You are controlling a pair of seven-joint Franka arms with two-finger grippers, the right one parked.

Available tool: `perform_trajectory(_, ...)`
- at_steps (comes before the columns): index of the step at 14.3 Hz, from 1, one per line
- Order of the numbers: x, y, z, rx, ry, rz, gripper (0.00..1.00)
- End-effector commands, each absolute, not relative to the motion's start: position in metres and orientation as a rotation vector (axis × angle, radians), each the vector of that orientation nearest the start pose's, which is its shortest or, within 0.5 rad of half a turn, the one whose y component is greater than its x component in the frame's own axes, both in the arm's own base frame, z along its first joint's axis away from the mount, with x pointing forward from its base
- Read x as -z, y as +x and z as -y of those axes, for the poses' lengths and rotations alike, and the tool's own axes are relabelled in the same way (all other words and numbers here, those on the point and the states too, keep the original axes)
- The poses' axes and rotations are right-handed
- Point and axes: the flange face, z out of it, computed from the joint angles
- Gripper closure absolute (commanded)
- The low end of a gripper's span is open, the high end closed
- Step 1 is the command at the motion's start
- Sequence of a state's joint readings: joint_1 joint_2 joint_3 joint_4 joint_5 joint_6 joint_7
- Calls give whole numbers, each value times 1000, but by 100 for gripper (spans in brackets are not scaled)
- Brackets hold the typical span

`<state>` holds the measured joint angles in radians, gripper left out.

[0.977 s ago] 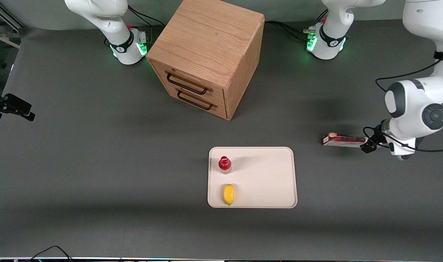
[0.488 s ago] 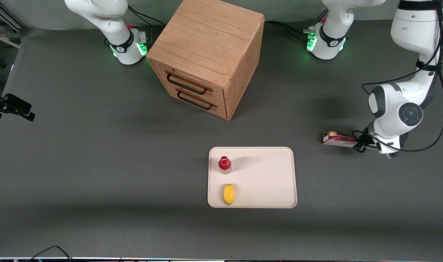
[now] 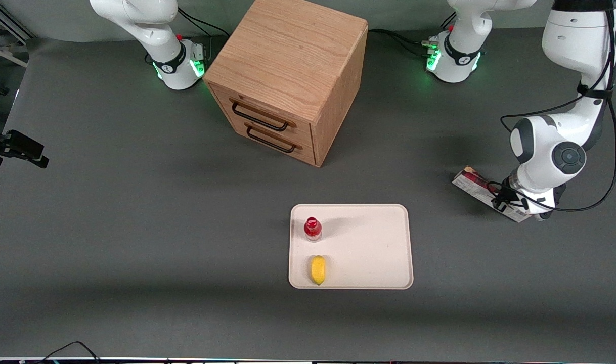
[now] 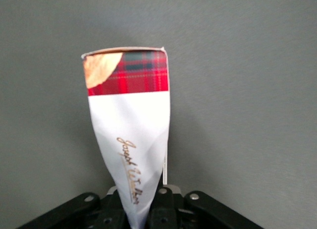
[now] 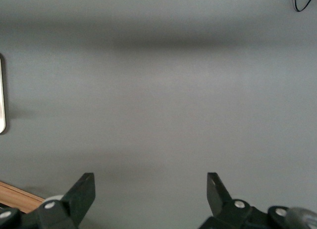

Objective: Place red cookie box on tray
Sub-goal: 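Lift the gripped cookie box up off the table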

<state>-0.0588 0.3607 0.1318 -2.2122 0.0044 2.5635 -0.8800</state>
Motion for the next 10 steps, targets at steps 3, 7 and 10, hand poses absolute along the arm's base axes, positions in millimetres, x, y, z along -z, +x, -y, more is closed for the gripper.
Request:
perform_trajectory(3, -357, 613, 20, -127, -2816, 1234, 100)
perform_trajectory(7, -460, 641, 80, -153, -2938, 968, 100)
perform_trajectory(10, -480, 645, 129, -120, -3051, 726, 100)
